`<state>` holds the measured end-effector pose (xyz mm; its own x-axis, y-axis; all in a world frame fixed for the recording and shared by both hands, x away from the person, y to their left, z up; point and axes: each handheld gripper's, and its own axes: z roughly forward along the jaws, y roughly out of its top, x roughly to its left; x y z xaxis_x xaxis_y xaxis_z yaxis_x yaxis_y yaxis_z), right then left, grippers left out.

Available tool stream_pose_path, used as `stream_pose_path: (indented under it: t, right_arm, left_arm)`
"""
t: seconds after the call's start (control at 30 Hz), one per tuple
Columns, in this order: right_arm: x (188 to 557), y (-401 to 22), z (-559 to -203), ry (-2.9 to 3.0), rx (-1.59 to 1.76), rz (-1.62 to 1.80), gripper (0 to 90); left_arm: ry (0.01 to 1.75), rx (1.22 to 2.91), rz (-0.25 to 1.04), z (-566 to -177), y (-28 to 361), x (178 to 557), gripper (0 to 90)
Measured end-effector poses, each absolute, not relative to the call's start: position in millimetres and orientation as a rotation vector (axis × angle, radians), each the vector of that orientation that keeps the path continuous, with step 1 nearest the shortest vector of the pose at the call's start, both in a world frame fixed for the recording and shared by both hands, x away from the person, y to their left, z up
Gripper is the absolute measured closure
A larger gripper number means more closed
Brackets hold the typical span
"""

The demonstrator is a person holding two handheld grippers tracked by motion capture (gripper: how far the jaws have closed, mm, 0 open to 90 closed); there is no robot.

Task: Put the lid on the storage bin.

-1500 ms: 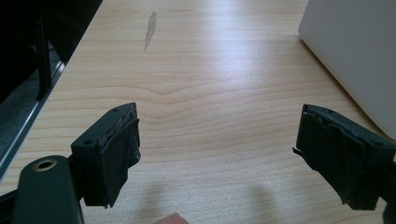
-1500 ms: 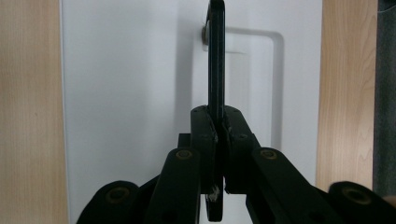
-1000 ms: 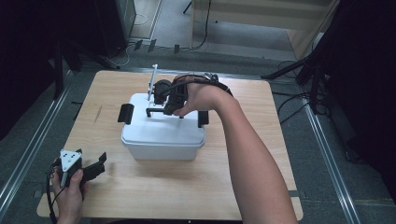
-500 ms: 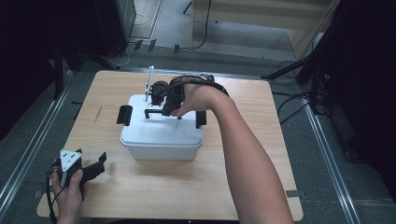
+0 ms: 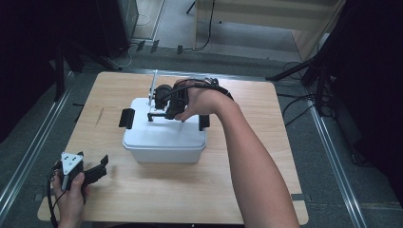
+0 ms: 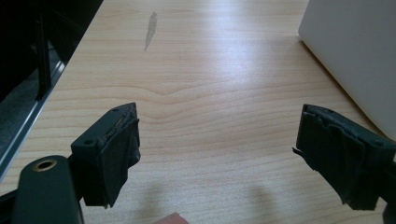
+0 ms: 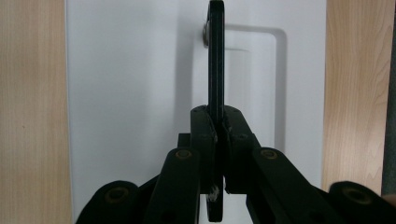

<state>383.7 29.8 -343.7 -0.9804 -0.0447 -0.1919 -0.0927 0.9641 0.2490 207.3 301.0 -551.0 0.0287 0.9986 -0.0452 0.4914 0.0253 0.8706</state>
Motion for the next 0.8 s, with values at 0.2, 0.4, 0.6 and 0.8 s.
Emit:
stream_pose_path:
  t: [0.2, 0.4, 0.6, 0.8]
  right_arm:
    - [378.5, 27.2, -342.2, 2.938, -0.119, 0.424, 69.1]
    - [369.3, 22.3, -339.1, 2.927, -0.12, 0.409, 56.2]
    - [362.0, 17.1, -338.2, 2.929, -0.14, 0.4, 46.4]
    - [360.0, 9.8, -336.7, 2.898, -0.103, 0.444, 25.8]
  left_arm:
    - [1.562, 1.567, 0.862, -551.0, 301.2, 207.3, 14.3]
    - [1.563, 1.567, 0.863, -550.9, 301.2, 207.3, 14.3]
    - [1.566, 1.563, 0.86, -551.0, 301.1, 207.4, 14.3]
    - [1.567, 1.567, 0.861, -550.9, 301.4, 207.5, 14.3]
